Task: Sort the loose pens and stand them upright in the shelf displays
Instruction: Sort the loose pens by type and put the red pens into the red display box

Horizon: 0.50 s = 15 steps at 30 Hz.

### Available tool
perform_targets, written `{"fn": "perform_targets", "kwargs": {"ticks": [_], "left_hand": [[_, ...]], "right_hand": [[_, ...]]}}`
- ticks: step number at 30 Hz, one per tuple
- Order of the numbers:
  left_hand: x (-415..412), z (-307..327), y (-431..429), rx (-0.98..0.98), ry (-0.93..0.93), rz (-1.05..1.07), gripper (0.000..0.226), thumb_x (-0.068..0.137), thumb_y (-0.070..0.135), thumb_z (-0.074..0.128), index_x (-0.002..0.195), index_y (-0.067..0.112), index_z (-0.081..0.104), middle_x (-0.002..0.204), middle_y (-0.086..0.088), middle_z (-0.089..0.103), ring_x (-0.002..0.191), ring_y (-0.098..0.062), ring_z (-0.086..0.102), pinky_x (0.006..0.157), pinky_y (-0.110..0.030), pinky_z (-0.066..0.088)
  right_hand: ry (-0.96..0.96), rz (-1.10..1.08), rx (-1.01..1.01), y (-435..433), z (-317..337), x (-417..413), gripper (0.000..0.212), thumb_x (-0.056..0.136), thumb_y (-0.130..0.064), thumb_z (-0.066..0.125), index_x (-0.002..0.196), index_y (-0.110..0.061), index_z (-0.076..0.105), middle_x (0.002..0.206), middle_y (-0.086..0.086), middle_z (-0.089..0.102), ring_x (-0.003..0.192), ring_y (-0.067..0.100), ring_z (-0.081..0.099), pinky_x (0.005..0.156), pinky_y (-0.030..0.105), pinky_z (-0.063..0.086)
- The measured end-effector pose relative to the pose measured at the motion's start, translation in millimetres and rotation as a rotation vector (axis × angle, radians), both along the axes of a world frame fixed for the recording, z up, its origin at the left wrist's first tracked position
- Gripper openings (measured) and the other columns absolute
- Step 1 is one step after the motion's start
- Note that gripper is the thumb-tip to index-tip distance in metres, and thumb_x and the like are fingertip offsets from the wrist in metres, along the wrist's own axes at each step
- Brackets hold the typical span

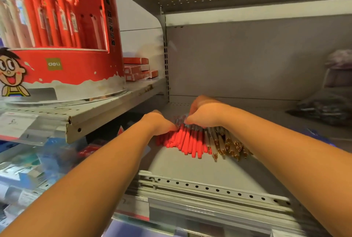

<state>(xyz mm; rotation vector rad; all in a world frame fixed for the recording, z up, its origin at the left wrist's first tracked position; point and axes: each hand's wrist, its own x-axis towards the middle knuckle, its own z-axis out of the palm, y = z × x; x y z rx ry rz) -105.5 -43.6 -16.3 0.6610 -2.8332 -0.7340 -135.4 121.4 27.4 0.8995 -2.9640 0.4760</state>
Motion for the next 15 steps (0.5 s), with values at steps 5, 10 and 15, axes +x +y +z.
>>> {"fn": "perform_targets", "kwargs": {"ticks": [5, 10, 15], "left_hand": [[-1, 11, 4, 0.043, -0.183, -0.078, 0.04, 0.085, 0.037, 0.071, 0.071, 0.006, 0.051, 0.033, -0.004, 0.054, 0.025, -0.015, 0.054, 0.025, -0.02, 0.036], [0, 18, 3, 0.034, -0.328, -0.19, 0.033, 0.092, 0.028, 0.058, 0.071, 0.003, 0.055, 0.035, -0.007, 0.055, 0.024, -0.017, 0.053, 0.026, -0.019, 0.038], [-6, 14, 4, 0.04, -0.401, -0.244, 0.037, 0.1, 0.031, 0.044, 0.078, 0.005, 0.059, 0.057, -0.01, 0.062, 0.036, -0.017, 0.058, 0.033, -0.018, 0.044]], "right_hand": [[-0.052, -0.1, 0.127, -29, -3, 3, 0.037, 0.078, -0.045, 0.074, 0.067, -0.012, 0.061, 0.059, 0.004, 0.062, 0.048, 0.02, 0.055, 0.047, 0.023, 0.041], [-0.111, -0.185, 0.205, -46, -8, 9, 0.038, 0.078, -0.04, 0.077, 0.07, -0.013, 0.052, 0.064, 0.003, 0.058, 0.047, 0.017, 0.052, 0.042, 0.022, 0.038], [-0.206, -0.223, 0.137, -52, -19, 6, 0.019, 0.086, -0.028, 0.064, 0.08, -0.014, 0.053, 0.072, 0.006, 0.055, 0.055, 0.02, 0.05, 0.047, 0.023, 0.044]]}}
